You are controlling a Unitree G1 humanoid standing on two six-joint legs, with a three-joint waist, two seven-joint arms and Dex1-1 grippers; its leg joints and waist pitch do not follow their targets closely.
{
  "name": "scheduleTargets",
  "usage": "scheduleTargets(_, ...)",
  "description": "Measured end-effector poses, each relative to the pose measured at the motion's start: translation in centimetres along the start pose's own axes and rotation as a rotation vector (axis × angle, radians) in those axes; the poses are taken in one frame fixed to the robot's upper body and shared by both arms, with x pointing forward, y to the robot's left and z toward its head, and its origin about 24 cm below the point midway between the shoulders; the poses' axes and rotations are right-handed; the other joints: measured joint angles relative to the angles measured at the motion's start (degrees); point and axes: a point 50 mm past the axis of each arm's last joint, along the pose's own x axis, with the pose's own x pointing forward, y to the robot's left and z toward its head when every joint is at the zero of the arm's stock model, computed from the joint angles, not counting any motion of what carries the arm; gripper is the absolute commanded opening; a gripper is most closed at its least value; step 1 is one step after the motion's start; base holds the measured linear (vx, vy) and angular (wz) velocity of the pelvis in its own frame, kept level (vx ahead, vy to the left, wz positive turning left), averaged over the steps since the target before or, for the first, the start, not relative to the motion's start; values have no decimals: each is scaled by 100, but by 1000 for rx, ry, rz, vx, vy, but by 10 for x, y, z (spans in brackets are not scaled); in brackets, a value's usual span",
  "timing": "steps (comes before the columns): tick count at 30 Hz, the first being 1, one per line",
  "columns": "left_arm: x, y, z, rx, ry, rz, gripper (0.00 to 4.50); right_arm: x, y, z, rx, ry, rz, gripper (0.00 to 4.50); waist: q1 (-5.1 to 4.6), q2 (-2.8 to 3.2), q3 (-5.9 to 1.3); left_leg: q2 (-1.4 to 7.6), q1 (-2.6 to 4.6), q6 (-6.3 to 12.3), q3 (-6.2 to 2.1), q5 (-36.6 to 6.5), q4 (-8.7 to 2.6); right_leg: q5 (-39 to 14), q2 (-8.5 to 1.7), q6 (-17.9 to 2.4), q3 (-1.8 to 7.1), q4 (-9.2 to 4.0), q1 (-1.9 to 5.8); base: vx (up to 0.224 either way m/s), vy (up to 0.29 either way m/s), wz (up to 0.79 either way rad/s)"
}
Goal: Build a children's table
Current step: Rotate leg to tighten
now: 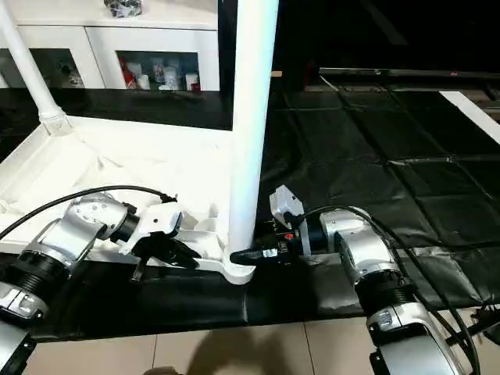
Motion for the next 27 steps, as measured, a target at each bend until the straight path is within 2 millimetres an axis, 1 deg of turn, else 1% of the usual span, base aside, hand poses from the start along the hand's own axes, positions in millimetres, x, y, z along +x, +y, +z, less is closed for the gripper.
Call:
scheduleTargets(3, 2, 2, 1, -39, -18, 12, 0, 1, 1, -1, 6, -9, -14, 207, 12, 4, -2, 0, 4, 0, 0, 0, 0, 0, 0, -1, 0, 0, 4, 0, 0, 0)
scheduleTargets(5, 5, 5, 2, -86, -35, 39, 0, 0, 2, -5, 15, -28, -73, 206, 22, 13, -6, 1, 15, -3, 0, 5, 2, 0, 0, 0, 0, 2, 19, 0, 0, 0)
scheduleTargets(6, 6, 7, 1, -106, -39, 63, 0, 0, 1, -7, 25, -44, -109, 205, 9, 15, -7, 2, 22, -2, 0, 11, 3, 0, 0, 0, 1, 3, 28, 0, 0, 0)
scheduleTargets(9, 7, 19, 2, -184, -43, 179, 0, 4, -8, -8, 48, -91, -309, 202, -63, 23, -8, 6, 30, -12, 0, 29, 6, 0, 0, 2, -2, -1, 41, 0, 0, 0)
scheduleTargets(11, 12, 25, 5, -223, -55, 231, 0, 5, -12, -9, 69, -117, -424, 199, -160, 25, -7, 5, 31, -12, 0, 29, 8, -1, 0, 3, -4, -17, 47, 0, 0, 0)
scheduleTargets(13, 20, 33, 9, -297, -79, 314, 0, 9, -20, -9, 101, -147, -584, 198, -254, 26, -8, 4, 30, -11, 0, 29, 11, -1, 0, 4, -4, -25, 60, 0, 0, 0)
scheduleTargets(15, 25, 40, 13, -356, -88, 380, 0, 15, -28, -6, 111, -148, -698, 197, -323, 30, -10, 3, 26, -11, 0, 29, 11, -1, 0, 4, -4, -25, 59, 0, 0, 0)
scheduleTargets(16, 29, 44, 16, -389, -95, 412, 0, 17, -33, -4, 124, -152, -757, 197, -342, 32, -10, 3, 25, -11, -2, 28, 11, -1, 0, 4, -5, -23, 60, 0, 0, 0)
scheduleTargets(20, 39, 53, 25, -477, -119, 529, 0, 29, -49, 6, 182, -165, -947, 196, -354, 33, -10, 4, 19, -11, -8, 27, -2, 0, 0, 3, -12, -17, 53, 0, 0, 0)
scheduleTargets(24, 42, 55, 28, -487, -132, 564, 0, 35, -53, 11, 189, -165, -1014, 196, -346, 34, -11, 2, 17, -4, -8, 20, -28, 0, 1, 0, -11, -17, 47, 0, 0, 0)
scheduleTargets(25, 42, 55, 28, -486, -133, 567, 0, 36, -54, 11, 189, -169, -1019, 252, -346, 34, -11, 2, 16, -4, -8, 19, -33, 1, 2, -10, -11, -17, 45, 0, 0, 0)
scheduleTargets(26, 41, 56, 28, -485, -133, 569, 0, 37, -54, 11, 193, -176, -1022, 252, -346, 34, -11, 2, 16, -4, -7, 18, -34, 8, 2, -24, -11, -16, 44, 0, 0, 0)
scheduleTargets(27, 41, 56, 28, -484, -133, 571, 0, 38, -54, 11, 195, -182, -1025, 268, -347, 35, -11, 2, 15, -4, -7, 18, -35, 9, 2, -27, -11, -17, 43, 0, 0, 0)
